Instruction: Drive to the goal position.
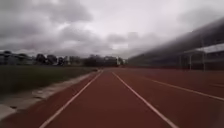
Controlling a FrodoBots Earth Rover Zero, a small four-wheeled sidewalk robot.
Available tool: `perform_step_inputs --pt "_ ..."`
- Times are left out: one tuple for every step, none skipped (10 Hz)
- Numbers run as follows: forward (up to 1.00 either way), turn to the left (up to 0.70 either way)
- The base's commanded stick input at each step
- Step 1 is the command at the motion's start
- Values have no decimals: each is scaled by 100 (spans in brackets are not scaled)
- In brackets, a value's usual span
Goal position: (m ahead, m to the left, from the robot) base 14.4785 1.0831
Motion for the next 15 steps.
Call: perform_step_inputs --pt "70 0" --pt "70 0" --pt "70 0" --pt "70 0" --pt "70 0" --pt "70 0" --pt "70 0" --pt "70 0" --pt "70 0" --pt "70 0" --pt "70 0" --pt "70 0" --pt "70 0" --pt "70 0" --pt "70 0"
